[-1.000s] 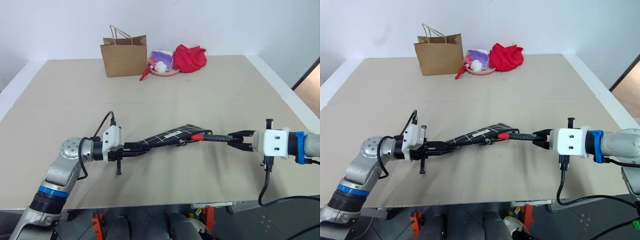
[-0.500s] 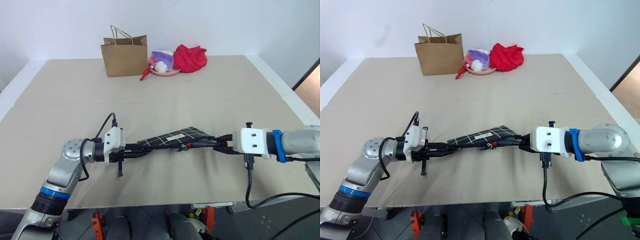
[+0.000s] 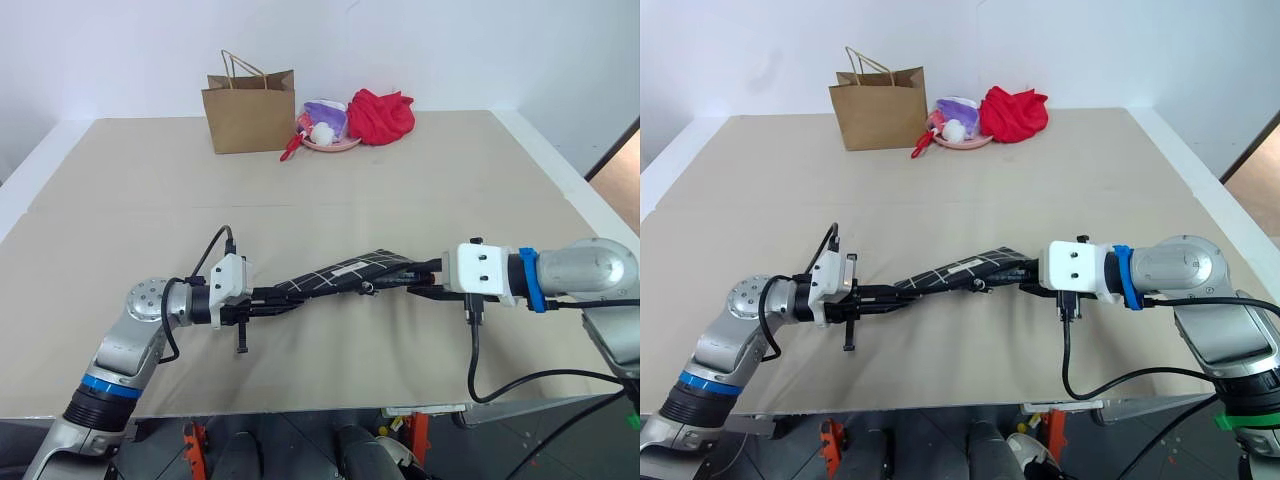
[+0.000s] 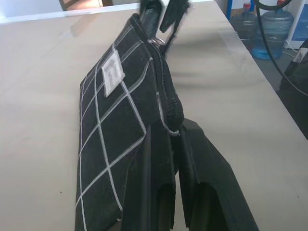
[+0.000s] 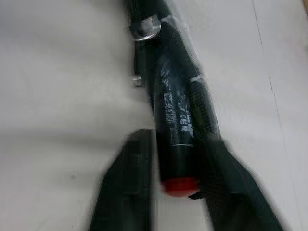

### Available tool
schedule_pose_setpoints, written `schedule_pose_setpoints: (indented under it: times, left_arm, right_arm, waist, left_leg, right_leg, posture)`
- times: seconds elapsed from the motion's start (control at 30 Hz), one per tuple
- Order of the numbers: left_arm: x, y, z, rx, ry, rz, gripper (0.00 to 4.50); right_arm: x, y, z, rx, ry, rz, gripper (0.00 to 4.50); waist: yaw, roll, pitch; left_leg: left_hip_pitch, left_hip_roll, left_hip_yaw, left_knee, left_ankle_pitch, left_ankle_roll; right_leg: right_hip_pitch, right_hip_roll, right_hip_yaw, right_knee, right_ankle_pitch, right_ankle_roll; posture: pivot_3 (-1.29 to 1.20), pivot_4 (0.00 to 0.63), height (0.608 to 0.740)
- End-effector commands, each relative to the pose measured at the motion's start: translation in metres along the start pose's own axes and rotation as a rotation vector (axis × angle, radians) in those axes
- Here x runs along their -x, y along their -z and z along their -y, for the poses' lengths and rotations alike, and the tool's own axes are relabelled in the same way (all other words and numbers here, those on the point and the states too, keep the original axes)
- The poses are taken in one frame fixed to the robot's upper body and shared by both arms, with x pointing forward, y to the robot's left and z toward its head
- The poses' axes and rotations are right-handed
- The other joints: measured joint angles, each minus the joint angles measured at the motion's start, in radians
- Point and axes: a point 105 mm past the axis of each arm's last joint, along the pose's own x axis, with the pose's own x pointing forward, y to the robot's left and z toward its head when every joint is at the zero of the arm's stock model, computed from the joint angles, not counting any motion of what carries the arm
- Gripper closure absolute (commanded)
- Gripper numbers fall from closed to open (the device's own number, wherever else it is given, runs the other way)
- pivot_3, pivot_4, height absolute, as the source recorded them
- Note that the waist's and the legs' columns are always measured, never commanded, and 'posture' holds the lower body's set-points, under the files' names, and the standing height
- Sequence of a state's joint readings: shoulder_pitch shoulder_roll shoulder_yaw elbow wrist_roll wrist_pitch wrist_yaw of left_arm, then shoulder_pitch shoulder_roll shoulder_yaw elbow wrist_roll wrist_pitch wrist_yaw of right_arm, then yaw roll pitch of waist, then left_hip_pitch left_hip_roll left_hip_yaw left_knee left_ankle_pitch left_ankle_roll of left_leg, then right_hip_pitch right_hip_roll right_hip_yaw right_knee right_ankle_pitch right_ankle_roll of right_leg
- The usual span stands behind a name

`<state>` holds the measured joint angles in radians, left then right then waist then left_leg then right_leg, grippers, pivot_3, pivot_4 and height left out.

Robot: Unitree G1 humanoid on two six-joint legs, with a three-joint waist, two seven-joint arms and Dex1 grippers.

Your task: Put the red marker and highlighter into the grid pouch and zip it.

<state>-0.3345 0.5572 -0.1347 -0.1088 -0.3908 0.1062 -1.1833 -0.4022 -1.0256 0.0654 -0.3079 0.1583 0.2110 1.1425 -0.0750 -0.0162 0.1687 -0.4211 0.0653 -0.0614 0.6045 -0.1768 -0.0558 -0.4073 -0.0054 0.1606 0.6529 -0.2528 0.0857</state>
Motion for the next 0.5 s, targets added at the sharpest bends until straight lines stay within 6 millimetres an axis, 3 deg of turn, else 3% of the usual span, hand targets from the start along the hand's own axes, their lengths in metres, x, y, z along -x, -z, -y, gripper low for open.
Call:
schedule_pose_setpoints:
  times: [0.03,0.07,0.37,0.5]
  left_arm:
    - [-0.001,-0.009,0.001,-0.035,-0.002,0.021,4.5]
    - [-0.001,-0.009,0.001,-0.035,-0.003,0.021,4.5]
    - [0.0,-0.009,-0.001,-0.032,-0.011,0.021,4.5]
    - [-0.002,-0.013,-0.011,-0.001,-0.052,0.05,4.5]
  right_arm:
    - [0.006,-0.009,0.013,0.037,0.073,0.026,0.97]
    - [0.007,-0.009,0.013,0.032,0.077,0.03,0.52]
    - [0.023,-0.011,0.007,-0.064,0.077,0.083,0.52]
    - [0.015,-0.034,-0.019,-0.258,-0.028,0.225,0.52]
  waist:
    - [0.0,0.0,0.0]
    - [0.0,0.0,0.0]
    - [0.001,0.0,0.0]
    - [0.001,0.0,0.0]
  left_leg:
    - [0.0,0.0,0.0,0.0,0.0,0.0]
    - [0.0,0.0,0.0,0.0,0.0,0.0]
    - [0.0,0.0,0.0,0.0,0.0,0.0]
    - [0.0,0.0,0.0,0.0,0.0,0.0]
  right_leg:
    - [0.0,0.0,0.0,0.0,0.0,0.0]
    - [0.0,0.0,0.0,0.0,0.0,0.0]
    - [0.0,0.0,0.0,0.0,0.0,0.0]
    - [0.0,0.0,0.0,0.0,0.0,0.0]
  posture:
    - [0.0,0.15,0.74]
    - [0.0,0.15,0.74]
    - [0.0,0.15,0.74]
    - [0.0,0.15,0.74]
